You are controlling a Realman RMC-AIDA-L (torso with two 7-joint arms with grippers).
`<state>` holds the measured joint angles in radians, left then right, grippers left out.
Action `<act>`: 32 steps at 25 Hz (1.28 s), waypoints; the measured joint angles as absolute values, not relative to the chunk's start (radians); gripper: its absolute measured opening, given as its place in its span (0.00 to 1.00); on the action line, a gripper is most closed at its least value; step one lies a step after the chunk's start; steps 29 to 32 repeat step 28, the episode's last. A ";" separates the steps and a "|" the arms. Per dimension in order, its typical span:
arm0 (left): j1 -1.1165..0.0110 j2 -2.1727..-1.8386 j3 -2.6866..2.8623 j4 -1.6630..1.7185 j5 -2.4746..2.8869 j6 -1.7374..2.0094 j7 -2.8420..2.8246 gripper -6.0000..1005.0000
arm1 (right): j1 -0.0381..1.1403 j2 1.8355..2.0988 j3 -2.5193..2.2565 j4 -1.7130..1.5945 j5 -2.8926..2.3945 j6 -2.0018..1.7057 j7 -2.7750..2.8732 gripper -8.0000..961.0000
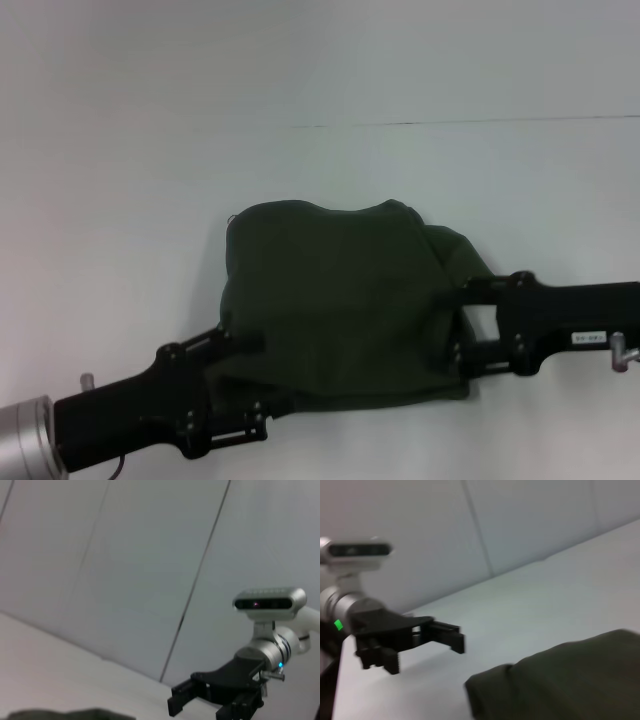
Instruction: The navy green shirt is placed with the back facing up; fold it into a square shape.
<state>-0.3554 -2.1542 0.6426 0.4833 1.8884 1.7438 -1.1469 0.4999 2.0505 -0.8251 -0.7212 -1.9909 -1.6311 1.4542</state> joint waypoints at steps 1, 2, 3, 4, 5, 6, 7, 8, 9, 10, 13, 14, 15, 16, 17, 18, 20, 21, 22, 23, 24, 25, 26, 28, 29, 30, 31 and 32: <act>-0.356 -2.154 0.643 0.489 1.900 1.743 -1.167 0.88 | 0.505 2.052 -0.833 -0.721 -2.000 -1.637 1.456 0.66; -0.357 -2.154 0.643 0.493 1.911 1.743 -1.184 0.88 | 0.509 2.053 -0.843 -0.720 -2.006 -1.640 1.458 0.70; -0.358 -2.154 0.643 0.496 1.919 1.743 -1.197 0.88 | 0.512 2.053 -0.852 -0.721 -2.010 -1.644 1.460 0.78; -0.359 -2.154 0.643 0.497 1.926 1.743 -1.211 0.88 | 0.512 2.054 -0.857 -0.721 -2.012 -1.644 1.461 0.85; -0.360 -2.154 0.643 0.497 1.932 1.743 -1.221 0.88 | 0.513 2.055 -0.860 -0.721 -2.013 -1.644 1.460 0.92; -0.360 -2.154 0.643 0.497 1.932 1.743 -1.221 0.88 | 0.513 2.056 -0.861 -0.721 -2.013 -1.644 1.458 0.92; -0.361 -2.154 0.643 0.498 1.937 1.742 -1.227 0.88 | 0.513 2.057 -0.861 -0.720 -2.014 -1.644 1.457 0.92; -0.361 -2.154 0.643 0.498 1.937 1.742 -1.227 0.88 | 0.513 2.057 -0.859 -0.718 -2.014 -1.645 1.456 0.92; -0.363 -2.154 0.643 0.500 1.942 1.740 -1.237 0.88 | 0.513 2.057 -0.857 -0.717 -2.014 -1.646 1.457 0.93; -0.364 -2.153 0.643 0.504 1.954 1.733 -1.252 0.88 | 0.513 2.057 -0.856 -0.717 -2.014 -1.647 1.460 0.93; -0.364 -2.153 0.645 0.509 1.969 1.724 -1.262 0.88 | 0.512 2.057 -0.857 -0.714 -2.015 -1.651 1.465 0.93; -0.363 -2.153 0.645 0.509 1.971 1.724 -1.263 0.88 | 0.511 2.057 -0.859 -0.713 -2.015 -1.652 1.468 0.93; -0.363 -2.153 0.646 0.509 1.975 1.724 -1.263 0.88 | 0.509 2.057 -0.861 -0.713 -2.015 -1.652 1.469 0.93; -0.363 -2.153 0.647 0.509 1.978 1.724 -1.264 0.88 | 0.508 2.057 -0.862 -0.713 -2.015 -1.653 1.470 0.92; -0.363 -2.153 0.647 0.509 1.983 1.724 -1.266 0.88 | 0.506 2.057 -0.862 -0.713 -2.015 -1.654 1.471 0.92; -0.363 -2.153 0.647 0.510 1.987 1.723 -1.268 0.88 | 0.505 2.057 -0.862 -0.712 -2.015 -1.654 1.471 0.92; -0.364 -2.153 0.648 0.515 1.995 1.723 -1.273 0.88 | 0.504 2.057 -0.859 -0.706 -2.015 -1.654 1.471 0.92; -0.365 -2.153 0.649 0.518 1.999 1.722 -1.275 0.88 | 0.505 2.057 -0.858 -0.702 -2.015 -1.654 1.471 0.92; -0.365 -2.153 0.649 0.519 2.001 1.722 -1.276 0.88 | 0.506 2.058 -0.857 -0.697 -2.015 -1.654 1.472 0.92; -0.366 -2.154 0.649 0.521 2.005 1.722 -1.276 0.88 | 0.508 2.058 -0.857 -0.693 -2.015 -1.654 1.472 0.92; -0.366 -2.154 0.650 0.522 2.007 1.722 -1.277 0.88 | 0.510 2.058 -0.856 -0.690 -2.015 -1.653 1.473 0.92; -0.366 -2.154 0.650 0.522 2.007 1.722 -1.278 0.88 | 0.511 2.058 -0.856 -0.689 -2.015 -1.653 1.475 0.92; -0.367 -2.154 0.650 0.522 2.007 1.722 -1.279 0.88 | 0.512 2.058 -0.856 -0.688 -2.015 -1.653 1.476 0.92; -0.367 -2.153 0.650 0.523 2.008 1.722 -1.280 0.88 | 0.512 2.059 -0.856 -0.688 -2.015 -1.653 1.477 0.92; -0.367 -2.153 0.650 0.523 2.008 1.722 -1.280 0.88 | 0.512 2.059 -0.856 -0.688 -2.015 -1.653 1.477 0.92; -0.367 -2.153 0.650 0.523 2.008 1.722 -1.280 0.88 | 0.512 2.059 -0.856 -0.688 -2.015 -1.653 1.477 0.92; -0.367 -2.153 0.650 0.523 2.008 1.722 -1.280 0.88 | 0.512 2.059 -0.856 -0.688 -2.015 -1.653 1.477 0.92; -0.367 -2.153 0.650 0.523 2.008 1.722 -1.280 0.88 | 0.512 2.059 -0.856 -0.688 -2.015 -1.653 1.477 0.92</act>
